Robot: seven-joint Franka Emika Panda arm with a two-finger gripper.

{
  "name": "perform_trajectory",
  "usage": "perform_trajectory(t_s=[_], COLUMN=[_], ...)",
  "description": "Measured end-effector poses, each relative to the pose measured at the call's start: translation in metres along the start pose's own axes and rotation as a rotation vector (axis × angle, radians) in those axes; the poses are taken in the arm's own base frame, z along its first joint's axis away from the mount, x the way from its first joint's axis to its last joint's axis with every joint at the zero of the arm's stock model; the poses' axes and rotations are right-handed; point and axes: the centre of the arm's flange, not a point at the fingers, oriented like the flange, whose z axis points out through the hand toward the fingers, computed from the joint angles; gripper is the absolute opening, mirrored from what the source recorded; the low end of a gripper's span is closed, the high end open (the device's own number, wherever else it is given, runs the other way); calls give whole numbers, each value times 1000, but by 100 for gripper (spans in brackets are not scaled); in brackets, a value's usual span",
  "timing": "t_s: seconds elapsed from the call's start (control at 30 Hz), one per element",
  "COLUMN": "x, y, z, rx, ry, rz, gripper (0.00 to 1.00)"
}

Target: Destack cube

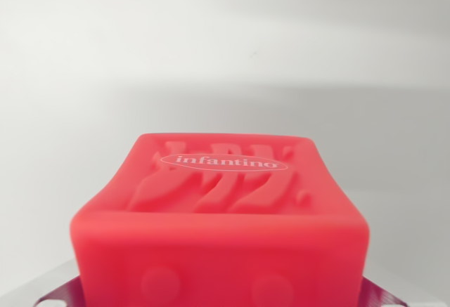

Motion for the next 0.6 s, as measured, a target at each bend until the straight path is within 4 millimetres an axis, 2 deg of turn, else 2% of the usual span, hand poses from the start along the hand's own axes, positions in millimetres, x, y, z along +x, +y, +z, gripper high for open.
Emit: perform_trajectory(t_s=[0.6], x=[24], y=[21], z=[11], rx=[0], ry=[0], rz=[-48], gripper=[0])
